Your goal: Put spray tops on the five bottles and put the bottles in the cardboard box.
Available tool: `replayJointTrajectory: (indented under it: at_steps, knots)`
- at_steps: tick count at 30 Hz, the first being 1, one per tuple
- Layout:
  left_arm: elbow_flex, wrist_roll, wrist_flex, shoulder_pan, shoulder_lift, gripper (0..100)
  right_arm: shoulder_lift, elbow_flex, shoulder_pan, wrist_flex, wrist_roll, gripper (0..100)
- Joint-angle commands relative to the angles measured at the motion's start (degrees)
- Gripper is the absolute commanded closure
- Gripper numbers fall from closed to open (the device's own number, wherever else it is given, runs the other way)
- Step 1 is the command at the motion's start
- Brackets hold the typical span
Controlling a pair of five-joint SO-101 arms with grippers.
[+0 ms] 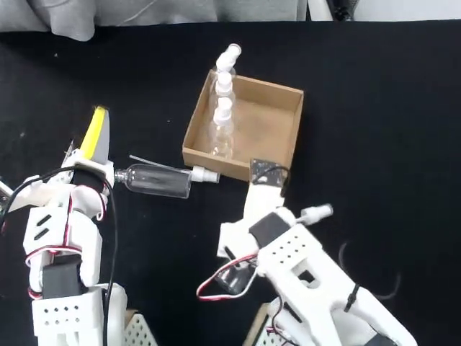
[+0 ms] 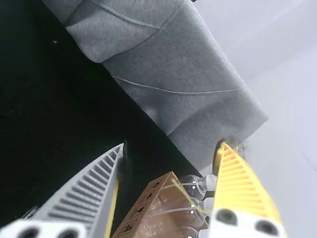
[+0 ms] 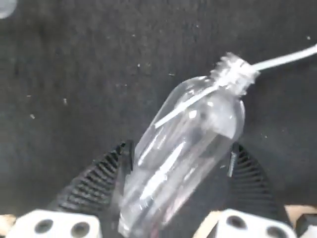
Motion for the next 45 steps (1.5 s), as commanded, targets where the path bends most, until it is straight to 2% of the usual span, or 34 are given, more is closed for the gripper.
replayJointTrajectory:
  at_steps: [1,7,12,15,24,37,45]
  knots:
    - [-0.2,0.3,-1.5,-0.6,-0.6,73,-1.7,0.7,-0.3,-3.3,-1.0,74.4]
    - [-0.2,0.3,-1.5,-0.6,-0.6,73,-1.7,-1.1,0.4,-0.5,-1.2,75.0]
    - [-0.2,0.3,-1.5,-0.6,-0.6,73,-1.7,-1.3,0.5,-0.7,-1.4,87.4]
    - [-0.2,0.3,-1.5,-0.6,-0.6,73,-1.7,-1.3,0.6,-0.7,-1.4,91.2]
    - [-0.2,0.3,-1.5,-0.6,-0.6,73,-2.2,-5.4,-0.1,-0.1,-1.3,91.7]
    - [-0.2,0.3,-1.5,-0.6,-0.6,73,-2.2,-17.7,-10.7,7.5,-3.0,91.7]
    - [-0.2,0.3,-1.5,-0.6,-0.6,73,-2.1,-24.7,-11.3,11.7,-3.0,91.7]
